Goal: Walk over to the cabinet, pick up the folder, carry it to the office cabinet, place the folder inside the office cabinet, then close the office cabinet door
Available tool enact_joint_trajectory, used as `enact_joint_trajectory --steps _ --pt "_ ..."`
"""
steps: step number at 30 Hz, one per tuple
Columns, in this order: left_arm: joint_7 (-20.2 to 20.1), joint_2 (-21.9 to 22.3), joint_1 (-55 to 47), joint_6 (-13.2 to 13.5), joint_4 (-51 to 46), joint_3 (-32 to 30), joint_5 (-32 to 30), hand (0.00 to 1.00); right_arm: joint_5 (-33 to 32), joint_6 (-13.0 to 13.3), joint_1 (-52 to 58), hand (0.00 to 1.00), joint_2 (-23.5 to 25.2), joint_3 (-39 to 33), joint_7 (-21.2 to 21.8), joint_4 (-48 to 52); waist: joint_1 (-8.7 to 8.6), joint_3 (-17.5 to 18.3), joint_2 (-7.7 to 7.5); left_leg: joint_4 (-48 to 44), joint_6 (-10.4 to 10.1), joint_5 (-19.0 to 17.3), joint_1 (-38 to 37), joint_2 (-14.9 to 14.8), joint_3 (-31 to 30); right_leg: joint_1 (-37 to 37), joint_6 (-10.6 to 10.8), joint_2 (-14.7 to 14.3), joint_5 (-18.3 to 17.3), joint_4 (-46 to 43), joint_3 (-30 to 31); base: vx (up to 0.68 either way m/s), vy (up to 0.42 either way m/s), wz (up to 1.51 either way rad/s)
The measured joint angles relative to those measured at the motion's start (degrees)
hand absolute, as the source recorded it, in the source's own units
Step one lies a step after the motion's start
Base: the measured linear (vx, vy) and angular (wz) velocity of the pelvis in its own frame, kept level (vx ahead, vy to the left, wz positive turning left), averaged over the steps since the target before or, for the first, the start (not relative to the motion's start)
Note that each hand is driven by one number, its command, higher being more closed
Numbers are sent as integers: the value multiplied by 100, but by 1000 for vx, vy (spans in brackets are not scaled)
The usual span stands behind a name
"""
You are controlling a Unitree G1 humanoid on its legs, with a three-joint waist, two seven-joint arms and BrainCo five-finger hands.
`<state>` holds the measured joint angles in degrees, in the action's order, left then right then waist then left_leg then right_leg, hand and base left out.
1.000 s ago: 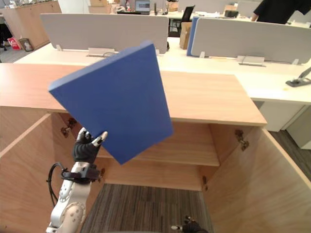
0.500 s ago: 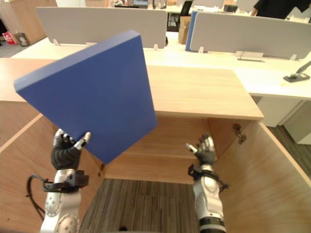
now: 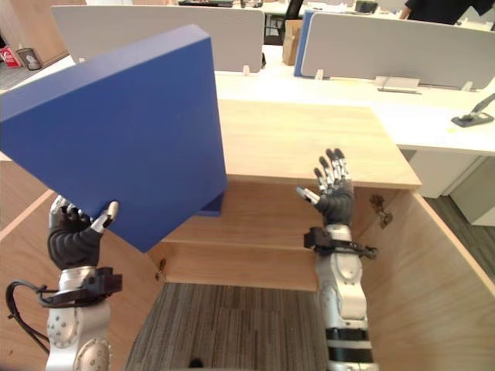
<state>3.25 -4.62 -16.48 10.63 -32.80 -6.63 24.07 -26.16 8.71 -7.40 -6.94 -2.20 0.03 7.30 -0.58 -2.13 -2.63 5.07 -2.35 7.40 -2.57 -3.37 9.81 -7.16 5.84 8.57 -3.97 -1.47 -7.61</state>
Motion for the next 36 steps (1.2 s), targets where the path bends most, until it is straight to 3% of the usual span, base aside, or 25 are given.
enact_joint_trajectory --steps 9,18,26,31,34,35,36 --pt "-277 -2 30 2 0 176 -204 100 -1616 -207 -1008 0 -603 1178 749 -153 47 -26 54 -1 17 16 0 9 -13 -1 1 4 1 -7 -3 -3 1 0" --pt "-420 -73 -20 108 0 517 -150 100 -2480 -312 -2634 0 -1418 2270 878 -1029 204 0 198 2 18 44 -1 5 -28 5 1 1 1 -43 -9 0 0 0" --pt "-421 -414 -80 224 -1 718 112 100 -2703 -309 -3473 0 -1870 2747 863 -1389 270 22 236 7 19 66 0 2 -28 24 -1 1 3 -74 -7 0 0 0" --pt "-421 -497 -194 323 -2 749 332 100 -2724 -304 -3792 0 -2059 3080 852 -1475 303 100 339 2 24 83 48 -1 -29 77 -3 -3 20 -72 -5 0 0 0" --pt "-421 -600 -232 348 -2 756 350 100 -2723 -315 -4052 0 -2400 3430 862 -1483 320 113 354 3 19 93 50 -17 -33 76 -12 -21 27 -74 -5 0 0 0" --pt "-421 -728 -232 362 -2 760 370 100 -2720 -319 -4213 100 -2578 3610 895 -1483 322 117 356 4 14 99 50 -28 -35 77 -17 -32 30 -76 -5 0 0 0" --pt "-421 -751 -232 363 -2 761 375 100 -2720 -319 -4236 100 -2603 3619 904 -1483 323 118 357 4 13 100 50 -30 -35 77 -17 -34 30 -78 -5 0 0 0"
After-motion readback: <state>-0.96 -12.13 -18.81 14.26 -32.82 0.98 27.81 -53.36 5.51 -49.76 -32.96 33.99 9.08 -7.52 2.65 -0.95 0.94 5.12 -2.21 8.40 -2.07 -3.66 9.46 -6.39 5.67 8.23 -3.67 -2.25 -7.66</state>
